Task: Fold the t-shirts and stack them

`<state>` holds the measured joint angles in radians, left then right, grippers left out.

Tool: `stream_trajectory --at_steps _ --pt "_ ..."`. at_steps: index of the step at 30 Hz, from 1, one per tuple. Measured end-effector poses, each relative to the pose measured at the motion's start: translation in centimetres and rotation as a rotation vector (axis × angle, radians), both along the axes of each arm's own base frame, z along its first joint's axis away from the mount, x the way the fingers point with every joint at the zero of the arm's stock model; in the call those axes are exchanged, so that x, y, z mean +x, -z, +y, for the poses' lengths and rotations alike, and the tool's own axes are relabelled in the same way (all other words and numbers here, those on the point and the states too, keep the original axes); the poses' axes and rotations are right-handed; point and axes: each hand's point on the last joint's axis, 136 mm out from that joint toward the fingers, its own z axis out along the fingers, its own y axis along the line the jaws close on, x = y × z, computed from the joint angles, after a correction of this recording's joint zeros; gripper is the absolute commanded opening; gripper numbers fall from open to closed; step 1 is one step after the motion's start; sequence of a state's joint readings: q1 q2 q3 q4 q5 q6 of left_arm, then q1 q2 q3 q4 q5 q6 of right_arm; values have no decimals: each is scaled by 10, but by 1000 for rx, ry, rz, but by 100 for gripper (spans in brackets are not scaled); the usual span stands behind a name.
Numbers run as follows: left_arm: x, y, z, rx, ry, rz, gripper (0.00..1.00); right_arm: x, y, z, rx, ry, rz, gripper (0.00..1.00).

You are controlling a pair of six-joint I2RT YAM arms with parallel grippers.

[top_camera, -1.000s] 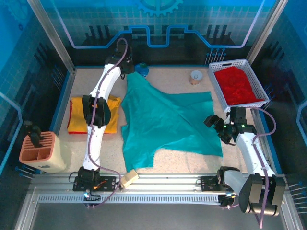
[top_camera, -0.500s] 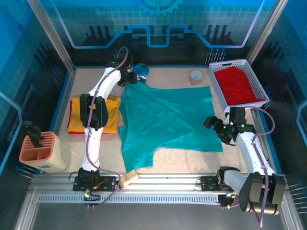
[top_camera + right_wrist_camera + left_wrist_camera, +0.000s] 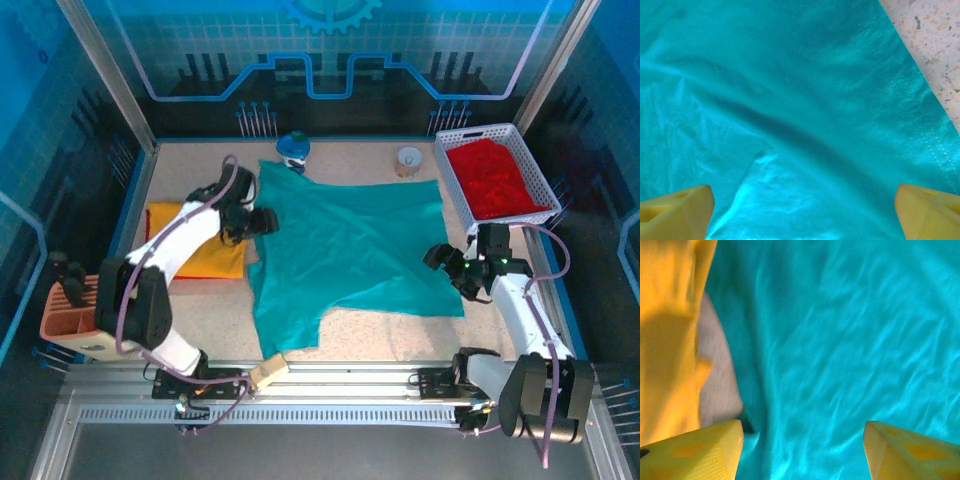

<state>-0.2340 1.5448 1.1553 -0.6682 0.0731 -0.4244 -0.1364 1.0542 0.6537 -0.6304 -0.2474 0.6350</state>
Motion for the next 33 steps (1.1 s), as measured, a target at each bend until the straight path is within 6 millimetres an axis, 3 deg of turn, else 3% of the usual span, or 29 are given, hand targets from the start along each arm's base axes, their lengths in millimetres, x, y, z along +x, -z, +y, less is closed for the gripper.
stream_trajectory --at_steps 7,11,15,18,22,33 --pt "-93 6 2 -78 -54 40 61 -9 5 2 4 -9 22 95" --pt "-134 9 -15 -121 -36 48 59 -15 11 3 6 -9 41 95" --pt "-178 33 -28 -133 -27 146 56 -16 12 3 7 -12 45 95" --pt "-206 53 -27 -123 -51 216 54 -16 12 4 9 -13 45 95" --pt "-229 69 -21 -102 -97 276 50 -17 12 3 8 -13 47 95" --pt "-260 97 -26 -66 -139 370 45 -24 12 1 -8 -4 57 95"
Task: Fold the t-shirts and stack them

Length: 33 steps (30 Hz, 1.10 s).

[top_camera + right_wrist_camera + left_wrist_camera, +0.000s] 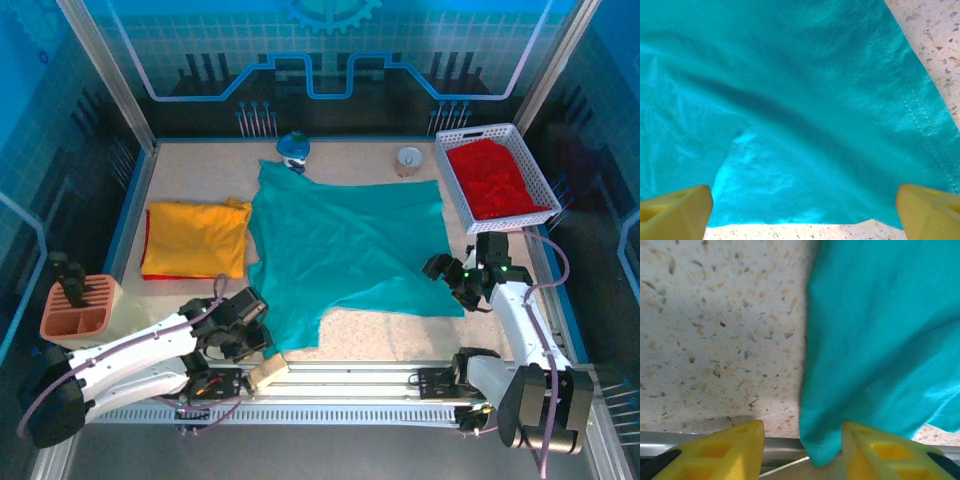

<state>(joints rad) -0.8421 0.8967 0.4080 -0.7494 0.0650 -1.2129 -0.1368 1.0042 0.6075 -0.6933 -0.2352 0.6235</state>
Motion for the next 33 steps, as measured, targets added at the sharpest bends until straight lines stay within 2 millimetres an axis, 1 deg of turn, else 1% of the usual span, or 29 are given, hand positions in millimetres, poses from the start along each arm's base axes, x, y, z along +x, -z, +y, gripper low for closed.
stream_trajectory --at_steps 4,7,11,14,20,29,33 --pt "-1 8 -3 13 -9 20 44 -3 3 -5 -23 16 18 95" --pt "-1 10 -3 28 -23 36 44 -7 6 -14 -54 52 43 93" --pt "-1 11 -3 48 -26 53 43 -11 10 -30 -69 134 69 86" --pt "-1 12 -3 59 -27 59 41 -16 17 -32 -66 160 102 80" --pt "0 14 -2 80 -27 71 39 -32 37 -32 -64 180 226 79" --pt "1 15 -3 112 -25 96 31 -50 42 -37 -111 218 271 80" --pt "2 15 -4 132 -20 107 27 -54 43 -39 -126 225 285 79"
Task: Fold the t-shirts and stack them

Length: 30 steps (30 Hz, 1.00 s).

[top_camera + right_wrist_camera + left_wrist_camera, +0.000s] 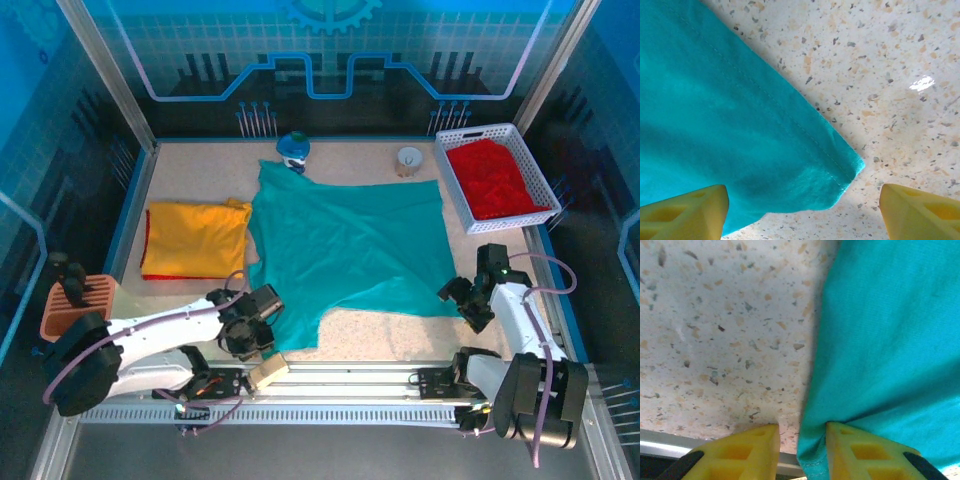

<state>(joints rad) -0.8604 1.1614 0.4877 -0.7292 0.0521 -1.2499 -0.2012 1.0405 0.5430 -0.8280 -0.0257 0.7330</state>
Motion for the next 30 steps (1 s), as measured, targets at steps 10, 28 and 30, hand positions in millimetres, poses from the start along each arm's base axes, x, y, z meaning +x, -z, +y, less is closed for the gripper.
stream_trajectory --at_steps 10,28,30 --pt "14 -2 -15 -8 56 -16 3 -2 -1 1 -22 -19 0 77" --pt "52 -10 -34 -112 84 -197 0 5 15 1 -7 34 35 27" --pt "57 -14 -35 -122 89 -229 0 10 15 0 -8 41 15 17"
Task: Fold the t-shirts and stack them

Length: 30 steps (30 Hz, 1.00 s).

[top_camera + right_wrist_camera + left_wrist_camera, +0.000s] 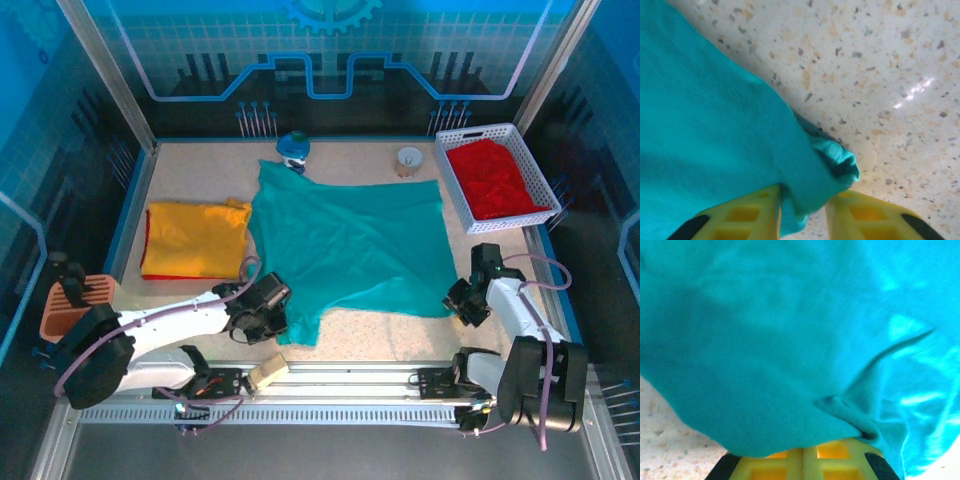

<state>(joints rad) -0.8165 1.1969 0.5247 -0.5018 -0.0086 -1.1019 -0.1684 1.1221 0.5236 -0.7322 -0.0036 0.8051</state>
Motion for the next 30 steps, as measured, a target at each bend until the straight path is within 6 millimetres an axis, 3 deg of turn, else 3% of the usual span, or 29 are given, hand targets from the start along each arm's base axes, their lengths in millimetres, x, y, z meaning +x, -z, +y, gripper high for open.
stream_trajectory --at_steps 3,10,16,19,23,30 --pt "4 -6 -1 -12 7 -34 0 7 -1 -1 0 8 -28 0" --pt "14 -30 3 -27 29 -100 0 18 -9 3 18 -11 -84 0" --pt "32 -73 9 -63 21 -203 0 38 -41 8 28 -75 -236 0" --pt "36 -85 15 -65 20 -230 0 44 -56 15 51 -108 -320 0" --pt "38 -89 23 -45 24 -235 0 48 -67 23 87 -135 -370 0" --pt "39 -90 30 -34 25 -234 0 48 -68 29 132 -153 -375 0"
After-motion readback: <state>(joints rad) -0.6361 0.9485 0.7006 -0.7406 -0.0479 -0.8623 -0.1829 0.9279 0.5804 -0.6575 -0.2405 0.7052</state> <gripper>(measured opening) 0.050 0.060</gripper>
